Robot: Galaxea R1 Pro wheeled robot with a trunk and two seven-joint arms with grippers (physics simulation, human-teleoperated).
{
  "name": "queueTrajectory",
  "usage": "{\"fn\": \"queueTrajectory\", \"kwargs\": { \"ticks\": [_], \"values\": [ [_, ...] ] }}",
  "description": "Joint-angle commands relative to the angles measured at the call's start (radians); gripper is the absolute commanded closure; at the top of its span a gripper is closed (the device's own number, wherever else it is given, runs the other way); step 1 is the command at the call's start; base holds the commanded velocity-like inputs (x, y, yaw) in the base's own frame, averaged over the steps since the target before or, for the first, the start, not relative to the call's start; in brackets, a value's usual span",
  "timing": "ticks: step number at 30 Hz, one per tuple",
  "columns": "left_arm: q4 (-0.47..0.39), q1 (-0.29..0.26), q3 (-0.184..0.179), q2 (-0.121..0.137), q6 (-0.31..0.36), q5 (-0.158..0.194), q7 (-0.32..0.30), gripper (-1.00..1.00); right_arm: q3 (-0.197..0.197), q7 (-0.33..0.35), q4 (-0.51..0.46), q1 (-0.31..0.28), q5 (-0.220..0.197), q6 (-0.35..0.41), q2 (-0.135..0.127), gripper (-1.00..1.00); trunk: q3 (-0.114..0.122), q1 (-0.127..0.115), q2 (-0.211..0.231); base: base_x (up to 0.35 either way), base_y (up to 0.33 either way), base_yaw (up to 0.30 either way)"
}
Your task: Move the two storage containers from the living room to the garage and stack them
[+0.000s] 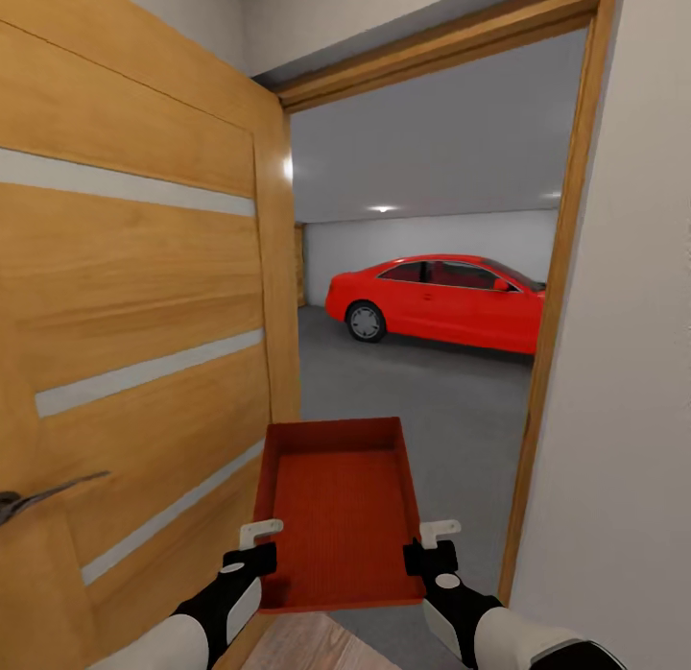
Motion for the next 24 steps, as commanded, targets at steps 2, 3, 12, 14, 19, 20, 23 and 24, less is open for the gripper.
{"fn": "queueTrajectory", "kwargs": {
  "ticks": [2, 3, 12, 14, 19, 20, 23, 24],
  "values": [
    [-0.003, 0.0, -0.006, 0.06, -0.091, 0.006, -0.073, 1.0, -0.074, 0.002, 0.003, -0.001, -0.001, 0.001, 0.001, 1.0, -0.001, 0.001, -0.001, 0.175, 0.151, -0.276],
    [-0.003, 0.0, -0.006, 0.06, -0.09, 0.006, -0.072, 1.0, -0.074, 0.002, 0.003, -0.001, -0.001, 0.001, 0.001, 1.0, 0.0, 0.001, -0.001, 0.175, 0.149, -0.276],
    [0.002, 0.0, -0.004, 0.06, -0.087, 0.006, -0.071, 1.0, -0.074, 0.002, 0.003, -0.001, -0.002, 0.001, 0.001, 1.0, 0.005, 0.001, -0.001, 0.08, 0.065, -0.275],
    [0.002, 0.0, -0.004, 0.06, -0.087, 0.006, -0.07, 1.0, -0.074, 0.002, 0.003, -0.002, -0.002, 0.001, 0.001, 1.0, 0.006, 0.001, -0.001, 0.004, 0.003, -0.275],
    [0.0, 0.0, -0.004, 0.06, -0.088, 0.006, -0.069, 1.0, -0.074, 0.002, 0.003, -0.002, -0.001, 0.001, 0.001, 1.0, 0.008, 0.001, -0.001, 0.001, 0.001, -0.275],
    [-0.001, 0.0, -0.003, 0.06, -0.088, 0.006, -0.069, 1.0, -0.074, 0.002, 0.003, -0.002, -0.001, 0.001, 0.001, 1.0, 0.009, 0.001, -0.001, 0.0, 0.0, -0.275],
    [-0.002, 0.0, -0.003, 0.06, -0.088, 0.006, -0.068, 1.0, -0.074, 0.002, 0.003, -0.001, -0.001, 0.001, 0.001, 1.0, 0.011, 0.001, -0.001, 0.002, 0.0, -0.275],
    [-0.002, 0.0, -0.003, 0.06, -0.088, 0.006, -0.068, 1.0, -0.074, 0.002, 0.003, -0.001, -0.001, 0.001, 0.001, 1.0, 0.011, 0.001, -0.001, 0.039, 0.0, -0.275]
  ]
}}
